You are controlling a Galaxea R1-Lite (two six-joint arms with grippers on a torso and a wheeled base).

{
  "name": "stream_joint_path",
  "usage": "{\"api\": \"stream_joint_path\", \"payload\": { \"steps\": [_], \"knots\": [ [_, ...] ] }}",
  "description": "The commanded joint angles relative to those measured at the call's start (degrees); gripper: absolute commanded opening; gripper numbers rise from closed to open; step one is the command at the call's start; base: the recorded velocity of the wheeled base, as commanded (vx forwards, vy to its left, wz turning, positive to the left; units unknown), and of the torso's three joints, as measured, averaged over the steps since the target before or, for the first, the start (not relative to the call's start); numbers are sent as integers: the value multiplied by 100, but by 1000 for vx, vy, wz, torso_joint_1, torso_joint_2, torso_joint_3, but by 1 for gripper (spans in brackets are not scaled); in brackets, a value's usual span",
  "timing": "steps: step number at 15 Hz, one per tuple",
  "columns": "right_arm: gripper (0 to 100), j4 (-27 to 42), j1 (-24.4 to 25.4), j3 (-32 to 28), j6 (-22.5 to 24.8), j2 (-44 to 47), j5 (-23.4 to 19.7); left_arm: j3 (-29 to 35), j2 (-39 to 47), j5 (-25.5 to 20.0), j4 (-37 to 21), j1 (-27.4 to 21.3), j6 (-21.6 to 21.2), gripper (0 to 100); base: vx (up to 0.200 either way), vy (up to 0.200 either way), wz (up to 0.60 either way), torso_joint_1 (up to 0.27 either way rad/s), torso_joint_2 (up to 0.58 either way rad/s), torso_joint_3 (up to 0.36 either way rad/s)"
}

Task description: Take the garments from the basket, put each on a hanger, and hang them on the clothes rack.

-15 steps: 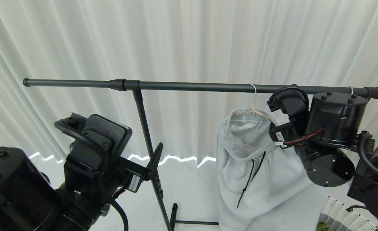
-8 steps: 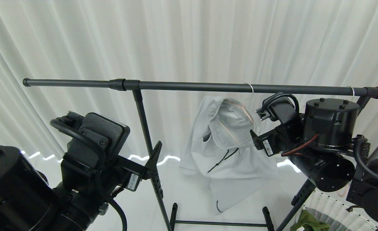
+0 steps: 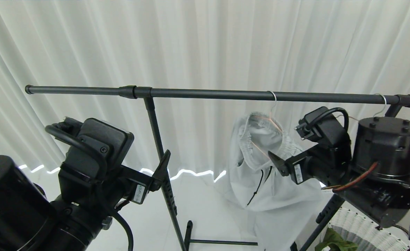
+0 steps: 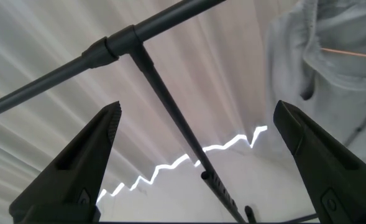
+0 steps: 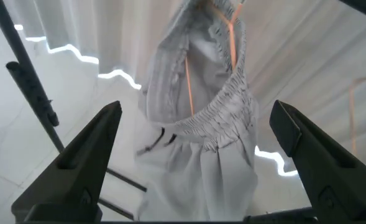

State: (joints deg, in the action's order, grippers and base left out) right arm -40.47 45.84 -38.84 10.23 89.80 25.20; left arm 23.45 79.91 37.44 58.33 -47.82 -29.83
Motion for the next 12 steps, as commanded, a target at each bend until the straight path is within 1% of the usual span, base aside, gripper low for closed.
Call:
{"api": "stream_joint_path", "payload": {
  "steps": [1,2,3,4,5,7,9,11,12],
  "knots": [
    [100,22,-593,676,559,-885,64,-34,-10,0,3,89,4,100,0,0,0,0,0,0],
    [100,22,-620,702,594,-911,64,-34,-10,0,3,89,4,100,0,0,0,0,0,0],
    [100,22,-1393,1177,1218,-1447,29,-139,-54,9,3,107,-5,100,-200,0,0,2,2,2],
    [100,22,-1701,1291,1350,-1606,20,-219,-90,9,3,124,-5,100,-200,0,0,2,2,-7],
    [100,22,-1921,1361,1385,-1702,47,-324,-142,18,3,159,-5,100,-200,0,0,17,2,7],
    [100,22,-2281,1485,1500,-1790,55,-491,-309,18,3,291,-5,100,-200,0,0,10,7,0],
    [100,4,-2659,1660,1772,-1834,47,-623,-511,18,3,608,-5,100,-200,0,0,-12,0,10],
    [100,4,-2773,1713,1781,-1878,55,-763,-687,0,-6,827,-5,100,-200,0,0,0,2,2],
    [100,4,-2852,1748,1790,-1878,55,-851,-731,0,3,845,4,100,-200,0,0,2,2,2]
  ]
}}
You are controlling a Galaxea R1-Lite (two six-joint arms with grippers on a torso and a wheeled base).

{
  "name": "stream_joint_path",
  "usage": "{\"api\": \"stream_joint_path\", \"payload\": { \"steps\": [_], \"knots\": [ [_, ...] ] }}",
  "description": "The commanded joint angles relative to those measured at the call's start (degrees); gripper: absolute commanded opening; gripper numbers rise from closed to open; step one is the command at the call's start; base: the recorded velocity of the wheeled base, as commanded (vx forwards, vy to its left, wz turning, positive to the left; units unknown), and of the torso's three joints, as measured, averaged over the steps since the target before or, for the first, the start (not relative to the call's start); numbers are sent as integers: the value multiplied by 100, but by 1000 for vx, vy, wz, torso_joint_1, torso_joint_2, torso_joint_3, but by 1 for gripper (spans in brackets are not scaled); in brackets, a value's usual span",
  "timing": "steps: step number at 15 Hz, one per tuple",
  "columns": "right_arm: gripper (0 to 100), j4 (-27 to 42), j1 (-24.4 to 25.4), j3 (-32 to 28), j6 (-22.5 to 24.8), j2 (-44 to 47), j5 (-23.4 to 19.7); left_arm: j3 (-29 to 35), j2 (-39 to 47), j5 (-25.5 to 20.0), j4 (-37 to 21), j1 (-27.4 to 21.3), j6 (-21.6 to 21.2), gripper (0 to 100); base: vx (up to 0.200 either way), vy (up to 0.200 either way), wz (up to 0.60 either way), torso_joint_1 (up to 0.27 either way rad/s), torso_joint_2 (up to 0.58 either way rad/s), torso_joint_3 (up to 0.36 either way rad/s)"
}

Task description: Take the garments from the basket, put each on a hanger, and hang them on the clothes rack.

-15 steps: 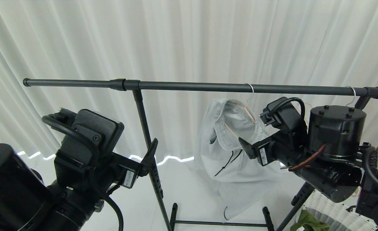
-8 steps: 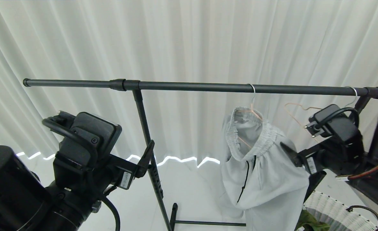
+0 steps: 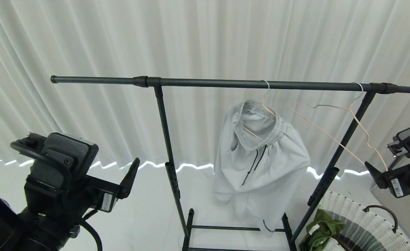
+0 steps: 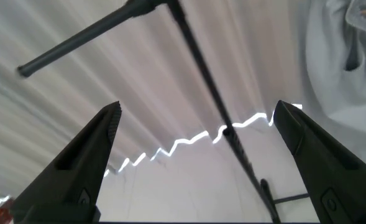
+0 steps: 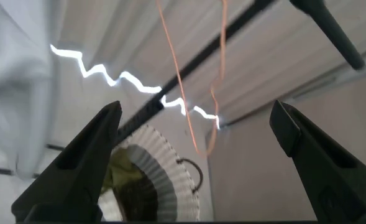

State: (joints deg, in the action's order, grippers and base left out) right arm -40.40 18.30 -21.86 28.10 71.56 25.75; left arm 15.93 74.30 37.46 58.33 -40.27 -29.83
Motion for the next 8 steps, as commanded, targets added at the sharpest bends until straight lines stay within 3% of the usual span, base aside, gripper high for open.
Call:
{"api": "stream_joint_path", "payload": {
  "steps": [1,8],
  "knots": [
    [100,-3,-177,103,3,-63,18,-161,-214,-11,3,89,4,100,-200,0,0,2,2,2],
    [100,-12,-415,446,55,-406,27,-301,-197,-20,3,89,56,100,0,0,0,0,0,0]
  ]
}}
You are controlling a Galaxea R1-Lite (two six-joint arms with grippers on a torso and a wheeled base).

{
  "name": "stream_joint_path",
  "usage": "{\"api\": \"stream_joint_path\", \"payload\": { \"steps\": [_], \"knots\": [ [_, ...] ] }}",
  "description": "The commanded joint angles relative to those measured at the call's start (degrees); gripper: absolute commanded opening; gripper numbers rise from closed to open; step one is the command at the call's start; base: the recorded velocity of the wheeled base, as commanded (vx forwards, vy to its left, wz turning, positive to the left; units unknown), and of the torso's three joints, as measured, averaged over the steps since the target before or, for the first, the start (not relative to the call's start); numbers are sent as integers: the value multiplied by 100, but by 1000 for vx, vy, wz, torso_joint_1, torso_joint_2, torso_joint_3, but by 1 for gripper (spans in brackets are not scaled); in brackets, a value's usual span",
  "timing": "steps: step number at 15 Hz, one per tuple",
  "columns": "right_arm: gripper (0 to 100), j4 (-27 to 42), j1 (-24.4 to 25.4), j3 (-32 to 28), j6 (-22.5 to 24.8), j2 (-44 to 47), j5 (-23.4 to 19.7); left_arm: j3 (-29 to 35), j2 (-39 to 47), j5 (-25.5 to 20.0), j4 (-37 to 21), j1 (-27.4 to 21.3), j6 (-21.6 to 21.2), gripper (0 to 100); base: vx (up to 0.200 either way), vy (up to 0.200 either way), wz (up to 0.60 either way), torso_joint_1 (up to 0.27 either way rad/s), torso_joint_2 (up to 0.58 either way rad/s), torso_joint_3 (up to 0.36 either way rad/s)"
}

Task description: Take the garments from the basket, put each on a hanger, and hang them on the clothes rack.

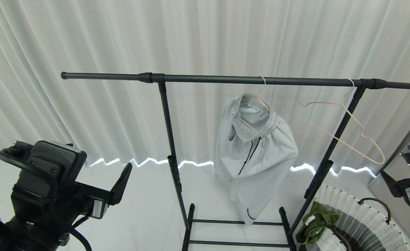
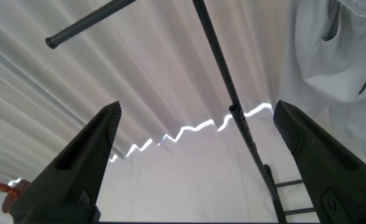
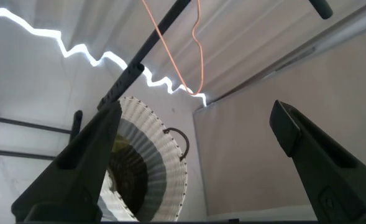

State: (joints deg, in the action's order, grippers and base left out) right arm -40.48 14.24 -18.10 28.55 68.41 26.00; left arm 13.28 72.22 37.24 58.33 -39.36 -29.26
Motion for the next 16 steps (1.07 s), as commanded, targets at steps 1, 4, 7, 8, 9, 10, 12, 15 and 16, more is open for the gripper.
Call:
{"api": "stream_joint_path", "payload": {
  "steps": [1,4,7,8,9,10,12,15,16],
  "knots": [
    [100,-3,-9,132,54,-144,1,-62,3,2,3,-1,-1,100,0,0,0,0,0,0],
    [100,-3,-9,299,160,-258,1,-88,-23,2,3,-1,-1,100,0,0,0,0,0,0],
    [100,-3,-18,369,160,-337,1,-80,-23,2,3,-1,8,100,0,0,0,0,0,0],
    [100,-3,-18,386,160,-337,1,-88,-23,2,3,-1,8,100,0,0,0,0,0,0],
    [100,-3,-18,404,160,-355,1,-97,-23,2,3,-1,8,100,0,0,0,-90,178,100],
    [100,-3,-18,448,160,-399,10,-88,-23,11,3,-1,8,100,0,0,0,-149,320,173],
    [100,-3,-18,527,168,-478,1,-88,-15,11,3,-1,8,100,0,0,0,-205,444,237],
    [100,-3,-26,571,168,-540,1,-88,-23,2,3,-1,8,100,0,0,0,-250,549,292],
    [100,6,-26,571,168,-548,1,-97,-23,11,3,-1,8,100,0,0,0,-246,544,290]
  ]
}}
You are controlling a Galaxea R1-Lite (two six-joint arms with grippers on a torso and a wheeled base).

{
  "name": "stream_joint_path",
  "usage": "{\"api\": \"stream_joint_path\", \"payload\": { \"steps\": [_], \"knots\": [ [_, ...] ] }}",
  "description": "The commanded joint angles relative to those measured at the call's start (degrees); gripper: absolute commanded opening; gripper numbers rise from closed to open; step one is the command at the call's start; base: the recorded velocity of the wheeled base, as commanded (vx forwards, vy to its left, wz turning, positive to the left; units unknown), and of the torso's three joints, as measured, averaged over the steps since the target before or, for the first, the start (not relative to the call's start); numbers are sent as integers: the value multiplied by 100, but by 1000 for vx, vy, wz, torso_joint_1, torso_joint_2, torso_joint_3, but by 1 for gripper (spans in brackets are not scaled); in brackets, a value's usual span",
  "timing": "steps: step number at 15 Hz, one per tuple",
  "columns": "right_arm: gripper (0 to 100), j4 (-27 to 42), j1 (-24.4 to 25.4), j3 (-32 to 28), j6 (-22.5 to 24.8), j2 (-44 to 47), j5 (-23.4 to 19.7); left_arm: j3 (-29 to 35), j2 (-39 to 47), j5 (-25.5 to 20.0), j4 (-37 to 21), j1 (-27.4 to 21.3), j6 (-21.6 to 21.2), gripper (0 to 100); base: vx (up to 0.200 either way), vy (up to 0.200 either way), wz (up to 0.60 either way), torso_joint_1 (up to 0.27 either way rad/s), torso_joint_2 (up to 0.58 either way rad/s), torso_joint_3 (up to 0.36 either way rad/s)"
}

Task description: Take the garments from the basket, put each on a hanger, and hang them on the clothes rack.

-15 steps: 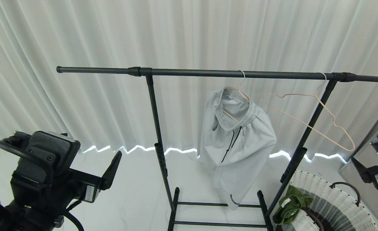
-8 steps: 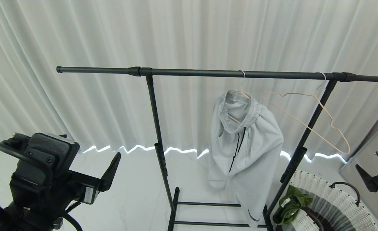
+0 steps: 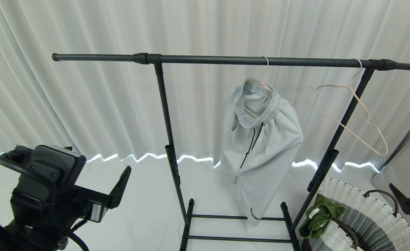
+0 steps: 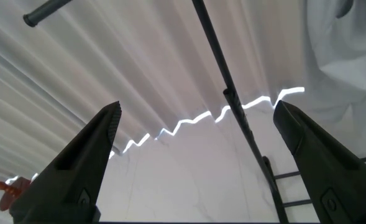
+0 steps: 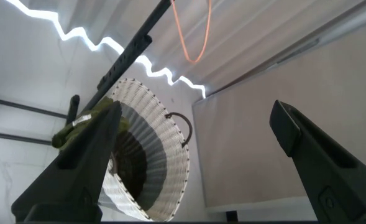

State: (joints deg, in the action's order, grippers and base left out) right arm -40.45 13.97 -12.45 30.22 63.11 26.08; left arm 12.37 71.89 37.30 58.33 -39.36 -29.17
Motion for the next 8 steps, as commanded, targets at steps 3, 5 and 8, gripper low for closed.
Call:
{"api": "stream_joint_path", "payload": {
  "steps": [3,5,8],
  "knots": [
    [100,2,0,5,142,-115,3,-253,9,-4,3,-1,-1,100,0,0,0,-238,541,297],
    [100,2,0,49,177,-185,3,-262,9,-4,3,-1,8,100,0,0,0,-232,522,283],
    [100,2,-35,102,256,-229,3,-271,1,-4,3,-1,8,100,0,0,0,-219,514,292]
  ]
}}
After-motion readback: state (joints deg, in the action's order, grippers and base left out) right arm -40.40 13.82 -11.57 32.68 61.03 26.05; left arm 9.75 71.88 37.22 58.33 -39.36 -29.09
